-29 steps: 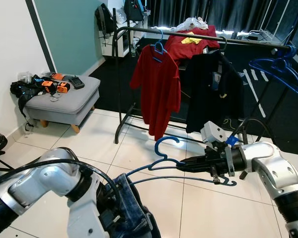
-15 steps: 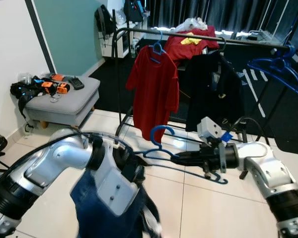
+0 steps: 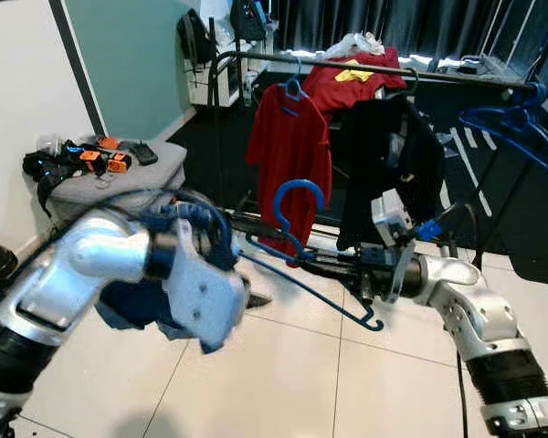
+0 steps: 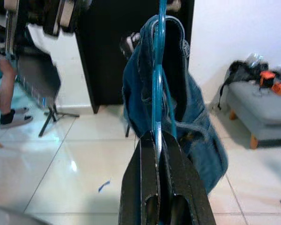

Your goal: Hang hanger

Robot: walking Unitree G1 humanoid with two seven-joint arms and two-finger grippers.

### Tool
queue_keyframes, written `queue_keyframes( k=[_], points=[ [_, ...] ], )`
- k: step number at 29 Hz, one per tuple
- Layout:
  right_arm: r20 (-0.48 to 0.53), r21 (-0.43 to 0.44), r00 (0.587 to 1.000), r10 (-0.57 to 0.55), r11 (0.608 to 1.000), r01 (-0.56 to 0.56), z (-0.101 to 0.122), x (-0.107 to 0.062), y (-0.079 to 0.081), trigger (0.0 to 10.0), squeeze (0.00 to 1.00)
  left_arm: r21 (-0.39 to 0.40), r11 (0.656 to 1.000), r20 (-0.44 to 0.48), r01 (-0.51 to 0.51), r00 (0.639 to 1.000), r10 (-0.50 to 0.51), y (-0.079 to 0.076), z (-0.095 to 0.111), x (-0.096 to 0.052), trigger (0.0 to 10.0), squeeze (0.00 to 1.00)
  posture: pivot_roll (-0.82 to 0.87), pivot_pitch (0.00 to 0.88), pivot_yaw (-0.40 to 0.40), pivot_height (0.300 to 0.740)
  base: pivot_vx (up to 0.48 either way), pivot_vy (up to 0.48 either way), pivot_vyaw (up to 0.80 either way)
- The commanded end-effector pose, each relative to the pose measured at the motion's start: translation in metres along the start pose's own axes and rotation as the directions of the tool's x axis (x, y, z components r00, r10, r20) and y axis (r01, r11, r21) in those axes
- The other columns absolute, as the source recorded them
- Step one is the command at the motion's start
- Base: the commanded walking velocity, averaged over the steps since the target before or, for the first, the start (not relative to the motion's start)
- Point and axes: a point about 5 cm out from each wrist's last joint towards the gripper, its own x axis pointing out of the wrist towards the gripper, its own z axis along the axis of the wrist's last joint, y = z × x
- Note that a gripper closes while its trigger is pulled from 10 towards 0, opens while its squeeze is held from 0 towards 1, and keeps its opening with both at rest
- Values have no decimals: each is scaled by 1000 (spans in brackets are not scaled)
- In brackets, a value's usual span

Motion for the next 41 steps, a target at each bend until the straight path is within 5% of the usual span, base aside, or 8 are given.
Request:
queue_keyframes(
  k=[1, 8, 9, 10, 12, 20, 28, 41],
  points=[
    [65, -19, 998, 13, 1000, -12, 11, 1, 1, 10000, 0, 3, 1000, -9, -27, 1000, 27, 10, 3, -7, 10000, 1000, -7, 0, 26, 740, 0, 0, 0],
    [61, 3, 998, 26, 1000, -27, 6, -4, 4, 10000, 0, -109, 948, -21, -299, 954, 298, 66, 8, -55, 10000, 910, -2, 0, 25, 740, 0, 0, 0],
    [63, 6, 998, 31, 999, -32, 7, -5, 5, 10000, 0, -119, 941, -59, -316, 948, 311, 69, 5, -63, 10000, 447, -2, 0, 26, 740, 0, 0, 0],
    [64, 7, 997, 34, 999, -35, 7, -6, 6, 10000, 0, -124, 939, -84, -322, 946, 313, 70, 3, -68, 10000, 447, -2, 0, 26, 740, 0, 0, 0],
    [66, 8, 997, 34, 999, -34, 8, -7, 5, 10000, 0, -204, 935, -138, -290, 954, 266, 63, -2, -78, 10000, 0, -2, 0, 26, 740, 0, 0, 0],
    [91, 11, 995, 29, 999, -30, 10, -6, 5, 10000, 0, -411, 908, -214, -88, 977, -3, 23, -8, -91, 10000, 0, 3, 0, 25, 740, 0, 0, 0],
    [147, 9, 989, 21, 1000, -23, 18, -11, 4, 10000, 0, -467, 864, -226, -187, 970, 87, 19, -12, -95, 10000, 0, -1, 0, 27, 740, 0, 0, 0],
    [216, 2, 975, 58, 998, -60, 36, -29, 12, 10000, 0, -532, 602, -413, -595, 803, 429, -26, -44, -133, 10000, 0, 2, 0, 16, 740, 0, 0, 0]
  ],
)
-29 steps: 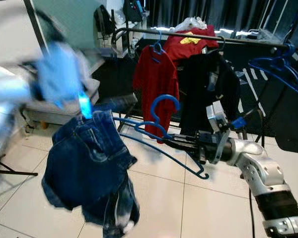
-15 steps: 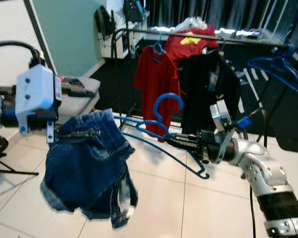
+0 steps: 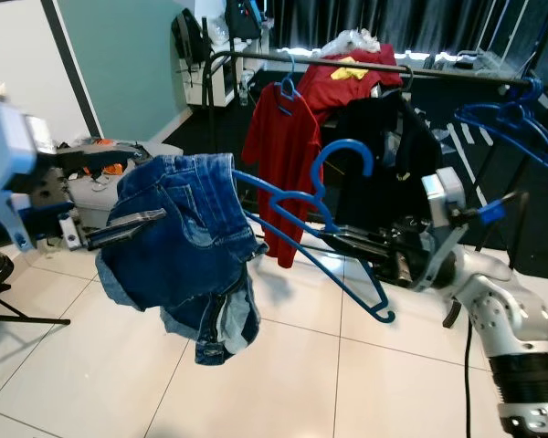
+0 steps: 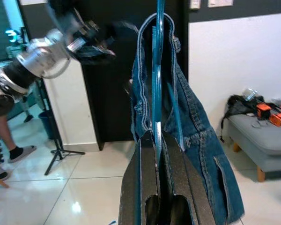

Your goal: Hang hanger

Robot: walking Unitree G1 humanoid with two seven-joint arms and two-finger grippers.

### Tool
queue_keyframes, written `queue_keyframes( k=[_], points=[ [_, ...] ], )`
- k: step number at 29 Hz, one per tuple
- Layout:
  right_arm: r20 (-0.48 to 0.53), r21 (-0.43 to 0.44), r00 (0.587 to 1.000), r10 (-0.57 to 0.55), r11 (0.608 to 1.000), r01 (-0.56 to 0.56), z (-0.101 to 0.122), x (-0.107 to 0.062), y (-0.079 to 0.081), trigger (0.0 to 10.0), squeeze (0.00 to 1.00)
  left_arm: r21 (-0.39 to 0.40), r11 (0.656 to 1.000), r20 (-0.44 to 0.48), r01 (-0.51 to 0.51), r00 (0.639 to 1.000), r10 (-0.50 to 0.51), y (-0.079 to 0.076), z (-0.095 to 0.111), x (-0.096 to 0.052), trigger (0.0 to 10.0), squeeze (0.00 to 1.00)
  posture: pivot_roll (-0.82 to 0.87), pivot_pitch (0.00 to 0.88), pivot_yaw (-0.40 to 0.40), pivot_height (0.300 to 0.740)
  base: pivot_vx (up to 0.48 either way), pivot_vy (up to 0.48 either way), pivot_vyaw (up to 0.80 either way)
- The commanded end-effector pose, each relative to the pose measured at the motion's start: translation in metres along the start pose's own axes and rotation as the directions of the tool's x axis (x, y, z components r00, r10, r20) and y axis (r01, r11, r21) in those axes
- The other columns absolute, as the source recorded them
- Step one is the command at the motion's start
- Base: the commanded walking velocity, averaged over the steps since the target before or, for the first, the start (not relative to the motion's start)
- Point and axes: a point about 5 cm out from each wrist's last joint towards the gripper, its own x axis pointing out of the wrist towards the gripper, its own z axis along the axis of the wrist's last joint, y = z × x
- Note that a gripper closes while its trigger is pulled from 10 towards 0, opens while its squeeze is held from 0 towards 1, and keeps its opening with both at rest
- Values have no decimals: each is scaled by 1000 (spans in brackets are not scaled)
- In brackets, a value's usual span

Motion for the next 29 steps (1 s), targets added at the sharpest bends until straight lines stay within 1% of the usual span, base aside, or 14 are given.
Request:
queue_keyframes(
  k=[1, 4, 5, 7, 11, 17, 24, 25, 28, 29],
  points=[
    [55, -29, 998, 41, 999, -40, 10, 1, 5, 10000, 0, 2, 1000, -9, -21, 1000, 21, -1, -4, -2, 10000, 0, 2, 0, 16, 740, 0, 0, 0],
    [59, -30, 996, 73, 997, -71, 13, 3, 10, 10000, 0, -26, 998, -33, -50, 998, 49, -11, -21, -1, 10000, 0, 1, 0, 16, 740, 0, 0, 0],
    [60, -31, 995, 79, 997, -77, 14, 4, 11, 10000, 0, -29, 998, -36, -55, 998, 54, -12, -23, 0, 10000, 0, 1, 0, 16, 740, 0, 0, 0],
    [58, -32, 995, 81, 996, -80, 15, 4, 11, 10000, 0, -18, 994, -52, -104, 993, 103, -10, -30, 0, 10000, 0, -4, 0, 16, 740, 0, 0, 0],
    [58, -35, 995, 82, 996, -80, 18, 6, 11, 10000, 0, -7, 992, -72, -130, 989, 129, -6, -33, -2, 10000, 0, -6, 0, 16, 740, 0, 0, 0],
    [66, -37, 995, 74, 997, -71, 19, 2, 11, 10000, 0, 12, 990, -84, -142, 986, 143, -9, -33, -3, 10000, 0, -3, 0, 16, 740, 0, 0, 0],
    [67, -36, 995, 72, 997, -70, 19, 1, 12, 10000, 0, 28, 987, -115, -159, 980, 161, -9, -36, -7, 10000, 0, 1, 0, 12, 740, 0, 0, 0],
    [68, -37, 995, 73, 997, -70, 20, 2, 13, 10000, 0, 28, 988, -126, -150, 980, 152, -11, -38, -7, 9176, 0, 0, 0, 12, 740, 0, 0, 0],
    [69, -37, 995, 73, 997, -70, 20, 2, 12, 10000, 0, 28, 989, -133, -142, 980, 145, -13, -40, -8, 9176, 0, 0, 0, 11, 740, 0, 0, 0],
    [70, -37, 995, 72, 997, -70, 20, 2, 12, 10000, 0, 25, 989, -137, -144, 980, 146, -13, -41, -8, 0, 0, 0, 0, 11, 740, 0, 0, 0]
  ],
)
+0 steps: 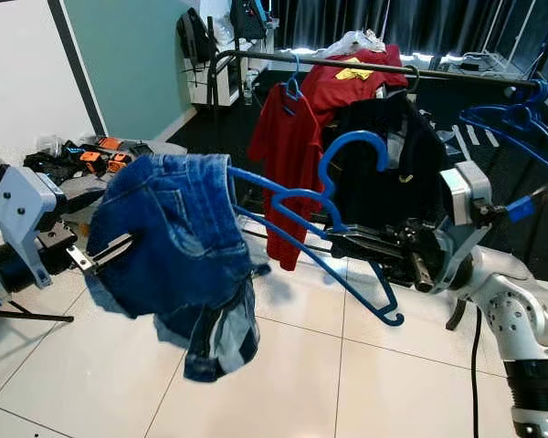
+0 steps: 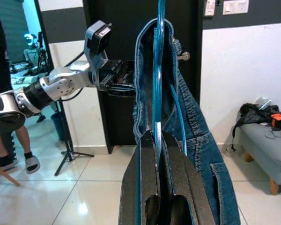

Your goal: Hang hanger

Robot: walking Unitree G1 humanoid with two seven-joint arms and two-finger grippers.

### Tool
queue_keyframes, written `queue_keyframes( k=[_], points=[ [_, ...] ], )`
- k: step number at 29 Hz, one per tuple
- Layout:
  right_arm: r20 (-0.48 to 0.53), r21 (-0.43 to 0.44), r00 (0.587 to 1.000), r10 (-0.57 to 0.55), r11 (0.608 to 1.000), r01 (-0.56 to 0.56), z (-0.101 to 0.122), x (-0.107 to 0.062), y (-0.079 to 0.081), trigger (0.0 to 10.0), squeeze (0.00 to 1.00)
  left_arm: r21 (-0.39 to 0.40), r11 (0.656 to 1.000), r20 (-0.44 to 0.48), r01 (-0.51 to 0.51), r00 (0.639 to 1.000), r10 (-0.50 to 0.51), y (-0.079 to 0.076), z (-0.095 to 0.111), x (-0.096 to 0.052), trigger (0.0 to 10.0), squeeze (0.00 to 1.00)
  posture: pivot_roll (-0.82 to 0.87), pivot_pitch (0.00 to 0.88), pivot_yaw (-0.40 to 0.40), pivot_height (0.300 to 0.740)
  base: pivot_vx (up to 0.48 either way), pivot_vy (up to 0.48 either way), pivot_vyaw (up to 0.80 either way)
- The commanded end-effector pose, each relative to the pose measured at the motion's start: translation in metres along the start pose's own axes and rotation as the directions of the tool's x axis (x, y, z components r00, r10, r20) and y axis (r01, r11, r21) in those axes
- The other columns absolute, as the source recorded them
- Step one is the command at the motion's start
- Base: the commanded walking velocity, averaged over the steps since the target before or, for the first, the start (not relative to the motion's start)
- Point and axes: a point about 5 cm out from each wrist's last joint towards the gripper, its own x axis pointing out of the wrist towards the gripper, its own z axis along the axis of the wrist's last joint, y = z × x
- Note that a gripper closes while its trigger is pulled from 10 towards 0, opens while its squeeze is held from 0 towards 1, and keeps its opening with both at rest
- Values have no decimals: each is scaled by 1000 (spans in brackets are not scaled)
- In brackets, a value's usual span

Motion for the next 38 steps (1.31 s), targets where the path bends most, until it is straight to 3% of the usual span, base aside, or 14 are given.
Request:
queue_keyframes(
  k=[1, 12, 19, 21, 25, 28, 38],
  points=[
    [45, -34, 998, 35, 999, -34, 10, 2, 4, 10000, 0, 11, 1000, -13, 7, 1000, -7, -3, -2, -1, 0, 0, 0, 0, 11, 740, 0, 0, 0],
    [43, -35, 999, 29, 999, -27, 11, 2, 4, 10000, 0, 8, 1000, -10, -1, 1000, 1, -2, 0, 0, 0, 0, -3, 0, 11, 740, 0, 0, 0],
    [2, -31, 1000, 0, 1000, 0, 5, 2, 1, 10000, 0, 46, 999, 29, -11, 1000, 10, 2, 12, 3, 0, 0, -8, 0, 13, 740, 0, 0, 0],
    [-26, -25, 999, -20, 999, 20, -1, 3, 0, 10000, 0, 94, 995, 69, -16, 998, 10, 6, 26, 6, 0, 0, -5, 0, 13, 740, 0, 0, 0],
    [-33, -20, 999, -25, 999, 25, -4, 4, -1, 10000, 0, 116, 993, 91, -15, 996, 5, 7, 34, 7, 0, 0, -3, 0, 13, 740, 0, 0, 0],
    [-63, -3, 998, -30, 1000, 30, -12, 9, -1, 10000, 0, 177, 984, 136, 6, 990, -31, 6, 54, 11, 0, 0, 2, 0, 10, 740, 0, 0, 0],
    [-100, 22, 994, -36, 999, 39, -22, 14, -1, 10000, 0, 242, 970, 145, 19, 988, -55, 6, 67, 12, 0, 0, 5, 0, 9, 740, 0, 0, 0]
  ],
)
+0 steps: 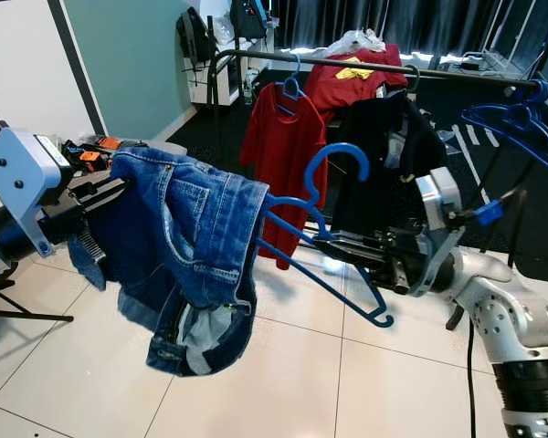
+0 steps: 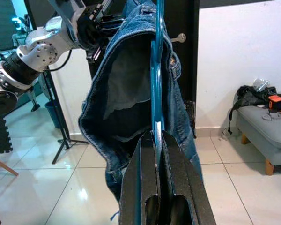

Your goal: Hang hanger

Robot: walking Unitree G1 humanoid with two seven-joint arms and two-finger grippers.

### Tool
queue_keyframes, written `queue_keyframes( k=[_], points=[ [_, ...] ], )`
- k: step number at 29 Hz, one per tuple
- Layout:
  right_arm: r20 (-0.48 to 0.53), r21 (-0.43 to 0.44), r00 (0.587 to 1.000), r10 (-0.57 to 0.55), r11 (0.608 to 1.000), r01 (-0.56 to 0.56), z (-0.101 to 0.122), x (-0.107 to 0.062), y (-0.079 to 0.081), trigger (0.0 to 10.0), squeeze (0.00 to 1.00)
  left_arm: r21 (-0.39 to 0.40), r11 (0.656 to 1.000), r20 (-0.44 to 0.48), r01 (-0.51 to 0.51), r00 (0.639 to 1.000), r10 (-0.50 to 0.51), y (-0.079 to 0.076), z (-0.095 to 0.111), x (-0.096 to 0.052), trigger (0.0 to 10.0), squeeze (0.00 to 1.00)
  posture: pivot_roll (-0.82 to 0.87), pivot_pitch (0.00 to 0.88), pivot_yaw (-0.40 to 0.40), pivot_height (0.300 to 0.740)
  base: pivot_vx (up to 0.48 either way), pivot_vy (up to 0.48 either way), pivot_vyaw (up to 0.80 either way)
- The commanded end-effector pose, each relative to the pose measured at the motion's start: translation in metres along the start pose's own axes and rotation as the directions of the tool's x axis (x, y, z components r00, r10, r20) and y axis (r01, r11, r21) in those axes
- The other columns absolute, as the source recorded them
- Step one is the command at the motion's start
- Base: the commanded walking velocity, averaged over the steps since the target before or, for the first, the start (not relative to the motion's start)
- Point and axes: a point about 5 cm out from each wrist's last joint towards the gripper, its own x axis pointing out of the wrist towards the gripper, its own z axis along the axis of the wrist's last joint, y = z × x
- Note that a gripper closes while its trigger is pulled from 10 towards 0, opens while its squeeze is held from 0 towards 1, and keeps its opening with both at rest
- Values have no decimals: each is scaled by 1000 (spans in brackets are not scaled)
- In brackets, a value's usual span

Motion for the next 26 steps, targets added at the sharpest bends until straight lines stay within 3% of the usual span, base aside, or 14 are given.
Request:
queue_keyframes(
  k=[1, 4, 9, 16, 17, 20, 21, 22, 23, 24, 26],
  points=[
    [-16, 10, 1000, -4, 1000, 4, -6, 1, 1, 10000, 0, 63, 998, 12, 7, 1000, -8, 6, 12, 0, 0, 0, 5, 0, 9, 740, 0, 0, 0],
    [-19, 11, 1000, -10, 1000, 10, -7, 0, 0, 10000, 0, 63, 998, 23, 10, 1000, -12, 5, 14, 1, 0, 0, 5, 0, 10, 740, 0, 0, 0],
    [40, -8, 999, -30, 999, 31, 0, 3, -2, 10000, 0, 14, 993, 18, 116, 993, -116, -17, 9, 6, 0, 0, 4, 0, 11, 740, 0, 0, 0],
    [70, -10, 997, -40, 999, 41, 4, 3, -3, 10000, 0, -48, 989, -4, 138, 990, -139, -31, -2, 5, 0, 0, 7, 0, 9, 740, 0, 0, 0],
    [72, -11, 997, -41, 999, 42, 5, 3, -3, 10000, 0, -53, 989, -26, 138, 990, -140, -34, -6, 5, 3804, 0, 7, 0, 9, 740, 0, 0, 0],
    [73, -12, 996, -41, 999, 42, 5, 4, -3, 10000, 0, -53, 989, -42, 137, 989, -139, -35, -9, 4, 3804, 0, 7, 0, 8, 740, 0, 0, 0],
    [76, -12, 996, -41, 999, 43, 5, 4, -3, 10000, 0, -69, 992, -101, 106, 988, -113, -33, -20, -1, 10000, 322, 6, 0, 7, 740, 0, 0, 0],
    [76, -12, 996, -41, 999, 43, 5, 4, -3, 10000, 0, -69, 992, -101, 106, 988, -113, -33, -20, -1, 10000, 322, 6, 0, 7, 740, 0, 0, 0],
    [78, -12, 996, -40, 999, 41, 6, 3, -2, 10000, 0, -45, 995, -159, 85, 983, -91, -29, -27, -5, 10000, 1000, 5, 0, 9, 740, 0, 0, 0],
    [78, -12, 996, -40, 999, 41, 6, 3, -2, 10000, 0, -45, 995, -159, 85, 983, -91, -29, -27, -5, 10000, 1000, 5, 0, 9, 740, 0, 0, 0],
    [83, -11, 996, -36, 999, 37, 7, 3, -2, 10000, 0, 3, 997, -264, 82, 961, -78, -23, -39, -17, 10000, 1000, 3, 0, 9, 740, 0, 0, 0]
  ],
)
